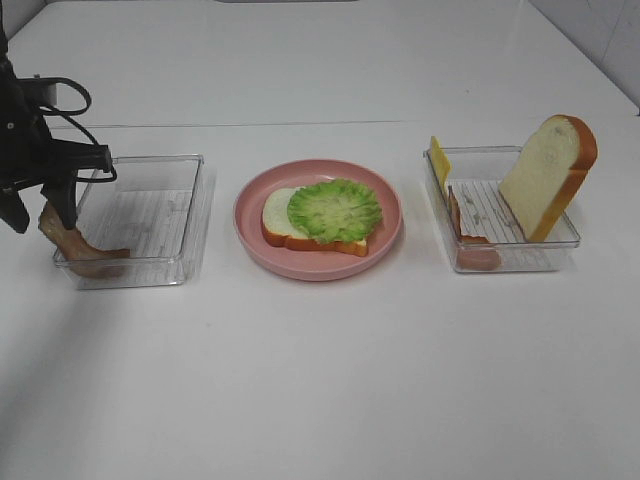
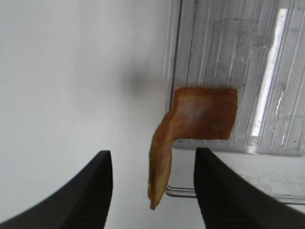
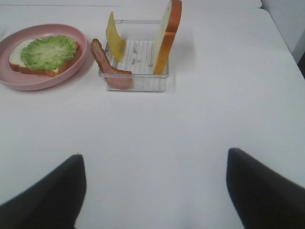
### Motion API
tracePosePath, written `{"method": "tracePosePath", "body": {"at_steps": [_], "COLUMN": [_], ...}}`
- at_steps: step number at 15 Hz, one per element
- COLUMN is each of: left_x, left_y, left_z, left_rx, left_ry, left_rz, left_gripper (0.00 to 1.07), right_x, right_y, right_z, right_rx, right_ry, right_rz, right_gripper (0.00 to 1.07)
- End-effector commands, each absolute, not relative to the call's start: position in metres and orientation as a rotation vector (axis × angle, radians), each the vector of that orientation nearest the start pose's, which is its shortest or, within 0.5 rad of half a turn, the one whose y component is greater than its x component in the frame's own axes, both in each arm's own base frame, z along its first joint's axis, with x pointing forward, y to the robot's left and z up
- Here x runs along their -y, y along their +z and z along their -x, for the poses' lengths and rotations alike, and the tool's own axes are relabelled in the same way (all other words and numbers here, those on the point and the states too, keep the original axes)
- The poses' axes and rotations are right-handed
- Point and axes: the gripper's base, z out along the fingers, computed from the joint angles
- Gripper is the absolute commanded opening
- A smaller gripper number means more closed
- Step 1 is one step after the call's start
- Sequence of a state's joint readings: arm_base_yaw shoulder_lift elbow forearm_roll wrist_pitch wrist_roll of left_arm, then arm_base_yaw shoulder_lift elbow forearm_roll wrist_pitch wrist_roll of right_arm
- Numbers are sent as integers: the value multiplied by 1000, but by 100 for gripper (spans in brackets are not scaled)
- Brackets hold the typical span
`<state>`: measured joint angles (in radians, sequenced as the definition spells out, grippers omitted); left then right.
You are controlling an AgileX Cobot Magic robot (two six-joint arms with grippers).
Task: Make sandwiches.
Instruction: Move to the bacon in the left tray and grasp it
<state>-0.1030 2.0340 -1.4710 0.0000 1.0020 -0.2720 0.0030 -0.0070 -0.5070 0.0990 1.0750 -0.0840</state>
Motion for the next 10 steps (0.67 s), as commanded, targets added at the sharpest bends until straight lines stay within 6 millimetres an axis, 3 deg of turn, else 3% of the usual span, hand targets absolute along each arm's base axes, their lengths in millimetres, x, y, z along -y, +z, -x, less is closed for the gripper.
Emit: {"method": "tracePosePath", "body": {"at_steps": [1,5,7,10], "left_x": [43,43,43,44], "left_y": [171,171,171,171], "left_z": [-400,-401,-401,-401], "left_rx": [-3027,-3021,-3021,-3021], "left_ry": [-43,-57,-57,-61], "left_rz": [252,255,255,251], "left_gripper": [34,16,1,0], "right_x": [-8,-8,-8,-8], "right_y": [279,279,279,279], "right_z": [9,9,9,9], "right_rx": [-2016,-2016,-2016,-2016], "right_ry": [58,58,58,58], "right_rz": [95,95,95,95], "right_gripper": [76,76,76,76]}}
